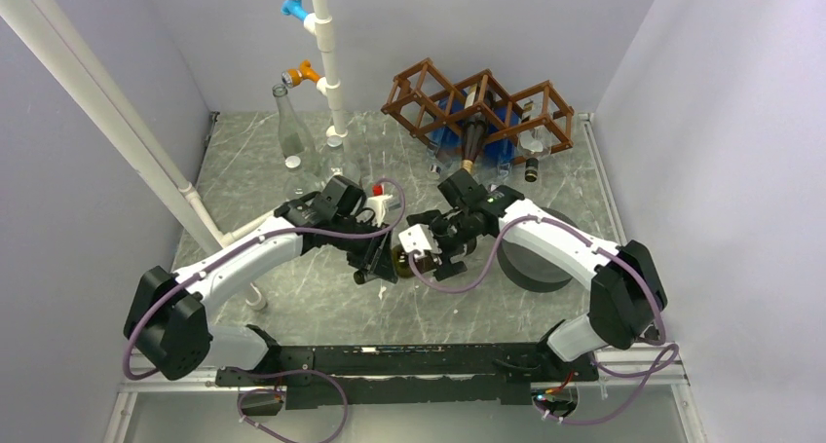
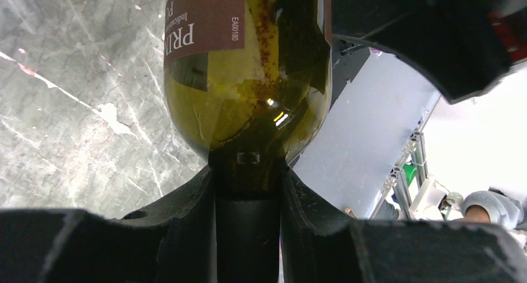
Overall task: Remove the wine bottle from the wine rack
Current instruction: Place the wine bottle at the center of the board.
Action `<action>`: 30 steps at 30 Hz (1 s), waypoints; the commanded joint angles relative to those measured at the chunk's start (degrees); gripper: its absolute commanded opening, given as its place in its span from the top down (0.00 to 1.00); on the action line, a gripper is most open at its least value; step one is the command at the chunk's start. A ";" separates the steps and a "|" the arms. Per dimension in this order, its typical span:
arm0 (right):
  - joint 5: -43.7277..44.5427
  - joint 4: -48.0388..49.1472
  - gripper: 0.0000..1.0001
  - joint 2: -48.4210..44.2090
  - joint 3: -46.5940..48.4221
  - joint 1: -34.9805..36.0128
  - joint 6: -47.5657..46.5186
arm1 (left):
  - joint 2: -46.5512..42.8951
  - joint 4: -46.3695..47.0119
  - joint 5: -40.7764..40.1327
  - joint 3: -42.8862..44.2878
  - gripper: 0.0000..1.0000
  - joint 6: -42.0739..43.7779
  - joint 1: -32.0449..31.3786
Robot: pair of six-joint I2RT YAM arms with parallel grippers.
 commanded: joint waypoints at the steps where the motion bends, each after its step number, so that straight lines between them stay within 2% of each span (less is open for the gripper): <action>1: 3.56 4.54 0.01 0.33 -2.18 1.72 0.01 | 0.61 7.07 7.41 2.65 1.00 0.49 -0.27; 8: 5.17 7.43 0.08 0.41 -4.97 2.61 1.00 | 2.02 7.49 8.69 2.93 1.00 0.54 -0.19; 12: 4.38 8.35 0.20 0.37 -5.63 2.59 1.31 | 2.41 7.82 9.17 2.90 1.00 0.48 -0.19; 15: 3.00 8.16 0.33 0.61 -5.84 2.62 1.10 | 2.84 8.03 9.90 2.98 1.00 0.59 -0.18; 19: 1.39 7.52 0.64 0.74 -5.67 2.55 1.30 | 3.78 7.42 10.68 3.41 0.84 0.80 -0.18; 22: 0.18 7.32 0.82 0.79 -5.51 2.23 2.37 | 4.21 7.27 11.79 3.51 0.72 1.26 -0.03; 27: -2.87 6.32 0.97 0.28 -5.58 0.57 2.38 | 3.79 8.49 12.63 2.56 0.44 1.27 0.31; 30: -3.98 6.10 0.99 -0.05 -5.57 -0.42 2.37 | 2.87 10.22 12.42 1.53 0.33 0.86 0.46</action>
